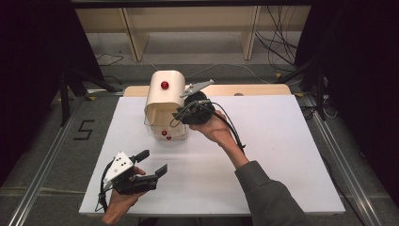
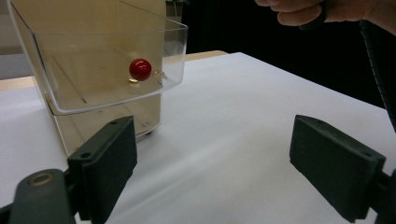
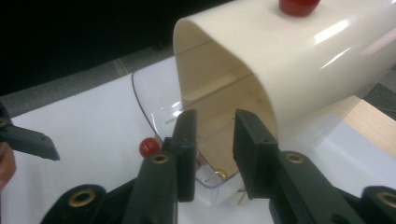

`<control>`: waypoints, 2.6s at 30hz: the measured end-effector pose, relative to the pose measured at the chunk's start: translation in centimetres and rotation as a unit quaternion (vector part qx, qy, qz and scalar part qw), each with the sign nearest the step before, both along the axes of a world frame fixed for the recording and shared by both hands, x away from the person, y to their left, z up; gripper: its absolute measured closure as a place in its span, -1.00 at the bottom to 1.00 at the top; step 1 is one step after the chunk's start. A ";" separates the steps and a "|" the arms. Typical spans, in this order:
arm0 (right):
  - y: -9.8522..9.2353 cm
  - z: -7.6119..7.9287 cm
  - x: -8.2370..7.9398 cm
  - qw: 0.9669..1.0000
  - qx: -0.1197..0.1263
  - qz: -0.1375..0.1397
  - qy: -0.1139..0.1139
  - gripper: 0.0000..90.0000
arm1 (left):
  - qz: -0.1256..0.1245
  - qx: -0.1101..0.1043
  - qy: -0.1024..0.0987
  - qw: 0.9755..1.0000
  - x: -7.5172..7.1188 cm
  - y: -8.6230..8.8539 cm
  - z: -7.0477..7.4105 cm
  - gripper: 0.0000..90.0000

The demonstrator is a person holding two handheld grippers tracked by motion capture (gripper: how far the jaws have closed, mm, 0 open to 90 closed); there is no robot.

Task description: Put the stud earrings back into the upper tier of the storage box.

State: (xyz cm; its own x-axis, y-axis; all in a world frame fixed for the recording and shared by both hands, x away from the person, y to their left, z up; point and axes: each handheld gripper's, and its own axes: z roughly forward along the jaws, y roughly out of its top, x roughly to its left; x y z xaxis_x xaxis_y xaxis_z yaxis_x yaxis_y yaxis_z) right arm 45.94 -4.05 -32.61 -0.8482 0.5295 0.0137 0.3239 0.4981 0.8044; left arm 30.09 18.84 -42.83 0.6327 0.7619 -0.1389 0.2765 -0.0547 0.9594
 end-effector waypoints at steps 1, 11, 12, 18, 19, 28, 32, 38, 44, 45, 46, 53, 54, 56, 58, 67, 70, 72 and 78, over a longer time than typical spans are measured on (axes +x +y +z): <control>-0.2 0.2 -0.1 1.000 0.004 -0.001 -0.001 0.50 | 0.000 0.000 0.000 1.000 0.0 0.0 0.0 -0.68; -2.5 0.8 -1.6 1.000 0.024 -0.008 -0.011 0.16 | 0.000 -0.001 0.000 1.000 0.0 0.0 0.0 -0.68; -2.8 0.8 -1.7 1.000 0.025 -0.009 -0.013 0.12 | 0.000 0.000 0.001 1.000 0.0 0.0 0.0 -0.68; -4.8 0.4 -2.1 0.999 0.025 -0.023 -0.018 0.01 | 0.001 -0.001 0.001 1.000 0.0 0.0 0.0 -0.68; -5.2 0.3 -2.2 0.999 0.026 -0.026 -0.019 0.00 | 0.001 -0.001 0.001 1.000 0.0 0.0 0.0 -0.68; -7.9 -0.4 -3.0 0.998 0.037 -0.042 -0.015 -0.14 | 0.002 0.000 0.002 1.000 0.1 0.0 -0.1 -0.68; -8.7 -0.6 -3.5 0.998 0.048 -0.043 -0.015 -0.19 | 0.002 0.000 0.002 1.000 0.1 0.0 -0.1 -0.68; -10.0 -1.2 -4.8 0.996 0.069 -0.045 -0.018 -0.22 | 0.002 -0.001 0.003 1.000 0.1 0.0 -0.1 -0.68; -11.7 -2.0 -6.1 0.994 0.095 -0.053 -0.018 -0.26 | 0.001 0.001 0.005 1.000 0.1 0.0 -0.1 -0.68; -12.0 -2.1 -6.3 0.993 0.104 -0.053 -0.018 -0.27 | 0.001 0.002 0.005 1.000 0.1 0.0 -0.1 -0.68; -12.3 -2.3 -6.5 0.992 0.110 -0.054 -0.018 -0.28 | 0.001 0.002 0.005 1.000 0.1 0.0 -0.1 -0.68; -14.4 -4.4 -7.8 0.990 0.121 -0.065 -0.016 -0.31 | 0.001 0.002 0.006 1.000 0.1 0.0 -0.1 -0.68; -14.6 -4.6 -7.9 0.990 0.120 -0.066 -0.015 -0.31 | 0.000 0.002 0.006 1.000 0.1 0.0 -0.1 -0.68; -15.0 -5.1 -8.5 0.989 0.129 -0.068 -0.021 -0.32 | -0.001 0.002 0.005 1.000 0.1 -0.1 -0.1 -0.68; -15.3 -5.6 -9.1 0.989 0.132 -0.069 -0.023 -0.34 | -0.001 0.000 0.007 1.000 0.1 0.0 -0.1 -0.68; -17.4 -7.3 -11.1 0.983 0.164 -0.080 -0.028 -0.35 | -0.003 0.001 0.007 1.000 0.1 -0.1 -0.1 -0.68; -18.0 -8.0 -11.9 0.982 0.163 -0.086 -0.033 -0.36 | -0.004 0.001 0.008 1.000 0.1 0.0 -0.2 -0.68; -18.5 -8.4 -12.5 0.982 0.159 -0.094 -0.039 -0.36 | -0.003 0.001 0.008 1.000 0.1 0.0 -0.1 -0.68; -20.1 -9.3 -14.0 0.979 0.164 -0.112 -0.049 -0.36 | -0.002 0.002 0.008 1.000 0.1 0.0 -0.1 -0.68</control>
State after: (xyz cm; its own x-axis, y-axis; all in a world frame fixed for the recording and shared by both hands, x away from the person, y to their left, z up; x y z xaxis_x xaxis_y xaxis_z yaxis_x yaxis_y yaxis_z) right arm 31.91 -24.15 -41.95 -0.7169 0.6835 0.1376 0.3083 0.1337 0.9418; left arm 30.19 18.89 -42.98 0.6336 0.7596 -0.1467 0.2915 -0.0588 0.9548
